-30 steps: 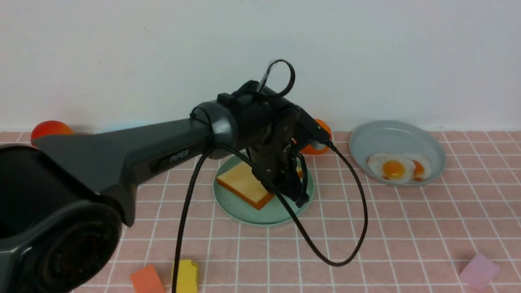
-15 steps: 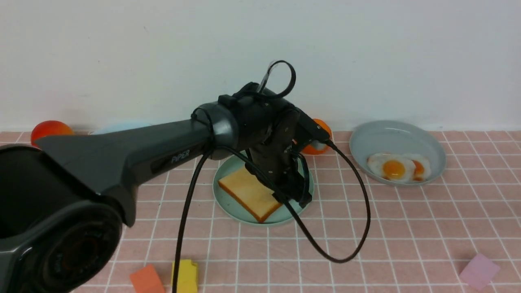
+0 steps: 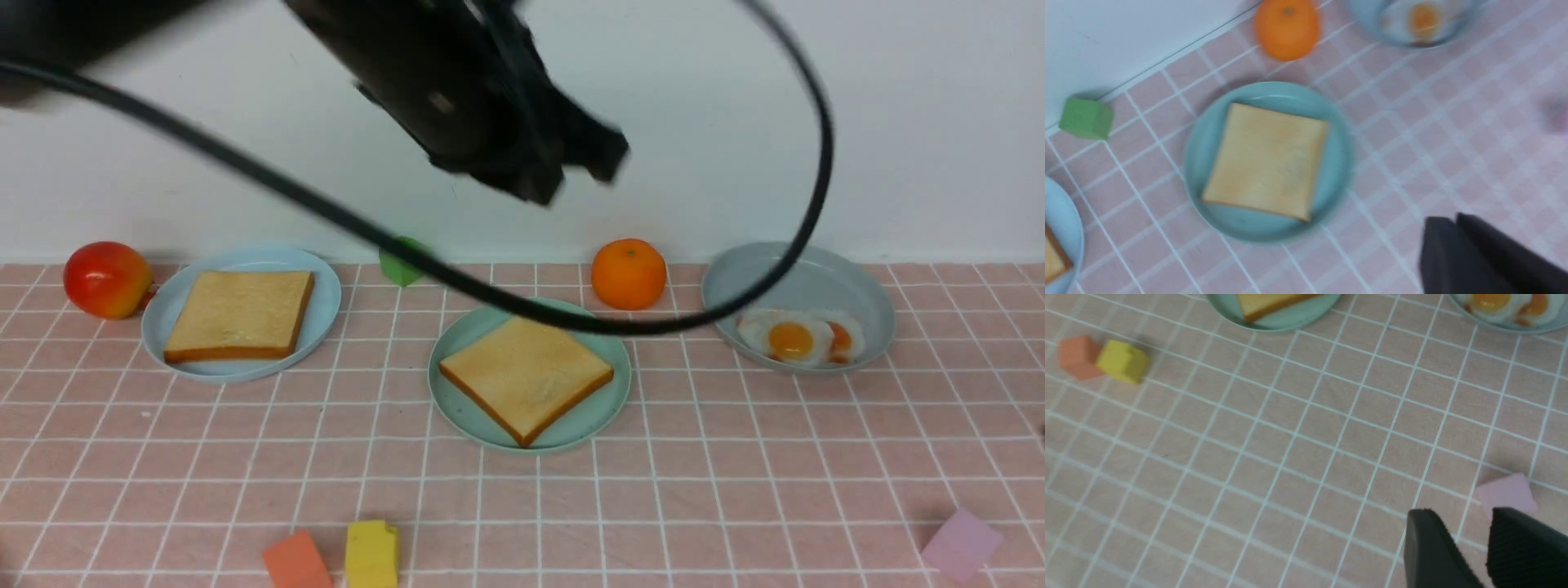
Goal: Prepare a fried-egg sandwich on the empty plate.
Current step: Use the right arm to grab a fried egg
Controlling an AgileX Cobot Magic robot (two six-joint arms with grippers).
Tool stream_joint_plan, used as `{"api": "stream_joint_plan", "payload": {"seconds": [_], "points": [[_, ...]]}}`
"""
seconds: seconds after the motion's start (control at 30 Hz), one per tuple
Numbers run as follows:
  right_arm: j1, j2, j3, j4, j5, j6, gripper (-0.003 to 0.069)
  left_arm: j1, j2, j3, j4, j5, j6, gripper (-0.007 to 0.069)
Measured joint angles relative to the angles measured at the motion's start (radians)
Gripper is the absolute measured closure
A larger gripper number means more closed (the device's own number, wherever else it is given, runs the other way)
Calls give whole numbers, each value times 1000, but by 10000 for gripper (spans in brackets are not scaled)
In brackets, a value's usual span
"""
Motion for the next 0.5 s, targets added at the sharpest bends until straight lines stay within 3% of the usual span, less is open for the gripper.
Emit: {"api": "stream_joint_plan", "payload": {"seconds": [0.13,0.3,0.5], "points": [[0,148,-10,-55,-101,-2,417,0,-192,118,-36,15,0,638],[-12,355,-93,-112,-157,-2,417,0,-478,405,-34,-20,0,638],[-121,615,-301,-77,-168,-2,417,0,-834,773,-64,-188,0,638]]}}
